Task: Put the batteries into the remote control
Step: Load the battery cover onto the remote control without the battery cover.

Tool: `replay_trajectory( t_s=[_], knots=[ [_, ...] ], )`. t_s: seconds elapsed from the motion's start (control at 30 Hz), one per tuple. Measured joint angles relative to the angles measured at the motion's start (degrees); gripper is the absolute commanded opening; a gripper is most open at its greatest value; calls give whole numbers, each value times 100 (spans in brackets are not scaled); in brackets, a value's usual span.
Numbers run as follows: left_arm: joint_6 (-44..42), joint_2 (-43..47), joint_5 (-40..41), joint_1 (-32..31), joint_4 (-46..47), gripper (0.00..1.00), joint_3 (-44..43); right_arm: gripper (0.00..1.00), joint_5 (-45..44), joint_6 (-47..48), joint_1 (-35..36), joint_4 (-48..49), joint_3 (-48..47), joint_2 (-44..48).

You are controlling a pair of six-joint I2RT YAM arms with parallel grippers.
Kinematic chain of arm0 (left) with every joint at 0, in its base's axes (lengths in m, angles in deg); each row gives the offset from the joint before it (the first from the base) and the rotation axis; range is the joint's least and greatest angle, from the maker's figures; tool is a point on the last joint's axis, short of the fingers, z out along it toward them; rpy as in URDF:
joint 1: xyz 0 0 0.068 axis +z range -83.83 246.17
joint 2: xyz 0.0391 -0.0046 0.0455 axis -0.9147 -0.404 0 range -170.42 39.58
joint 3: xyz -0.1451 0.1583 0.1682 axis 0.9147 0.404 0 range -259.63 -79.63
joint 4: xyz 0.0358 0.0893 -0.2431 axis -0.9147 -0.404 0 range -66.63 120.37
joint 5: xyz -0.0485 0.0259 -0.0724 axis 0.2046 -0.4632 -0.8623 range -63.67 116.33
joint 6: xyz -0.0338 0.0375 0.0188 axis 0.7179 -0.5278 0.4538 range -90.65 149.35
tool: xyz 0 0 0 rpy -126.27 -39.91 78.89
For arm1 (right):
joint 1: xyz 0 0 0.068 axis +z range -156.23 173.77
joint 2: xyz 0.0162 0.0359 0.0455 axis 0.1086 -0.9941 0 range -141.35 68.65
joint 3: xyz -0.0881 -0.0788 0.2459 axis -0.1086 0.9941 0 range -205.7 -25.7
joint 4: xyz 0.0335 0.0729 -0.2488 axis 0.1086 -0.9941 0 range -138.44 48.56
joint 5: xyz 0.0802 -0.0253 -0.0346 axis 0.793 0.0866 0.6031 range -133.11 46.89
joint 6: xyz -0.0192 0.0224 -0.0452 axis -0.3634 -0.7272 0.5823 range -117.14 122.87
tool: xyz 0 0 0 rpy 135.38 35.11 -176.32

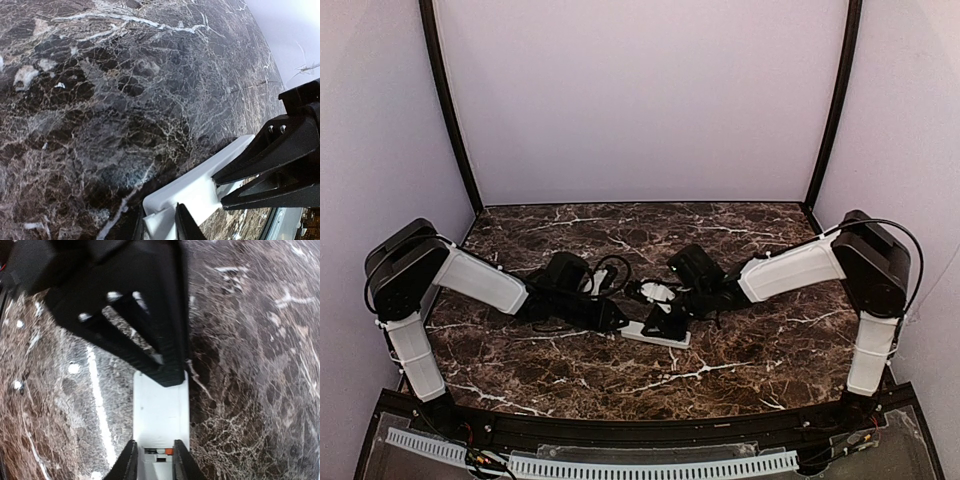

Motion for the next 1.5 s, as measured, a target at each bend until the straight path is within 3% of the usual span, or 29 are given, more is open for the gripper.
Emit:
replay_trajectory(
  t_s=[0.07, 0.13, 0.43, 0.67, 0.83, 1.5],
  knots=[
    [-2, 2, 2, -2, 0, 21, 0, 41, 20, -17, 33, -50, 9, 48],
    [-7, 2, -13, -2, -2, 21, 0, 42, -13, -61, 70, -101, 39, 136],
    [-50, 0, 28, -52, -101, 20, -61, 40, -216, -109, 39, -160, 192, 717],
    [-105, -4, 149, -120, -269, 20, -173, 30, -297, -131, -72, -157, 570, 723],
    [-120, -11, 155, -127, -297, 20, -188, 38, -341, -299, -72, -2, 549, 632],
    [-146, -11, 251, -164, -361, 23, -232, 33, -466, -560, -76, 173, -87, -87]
  ],
)
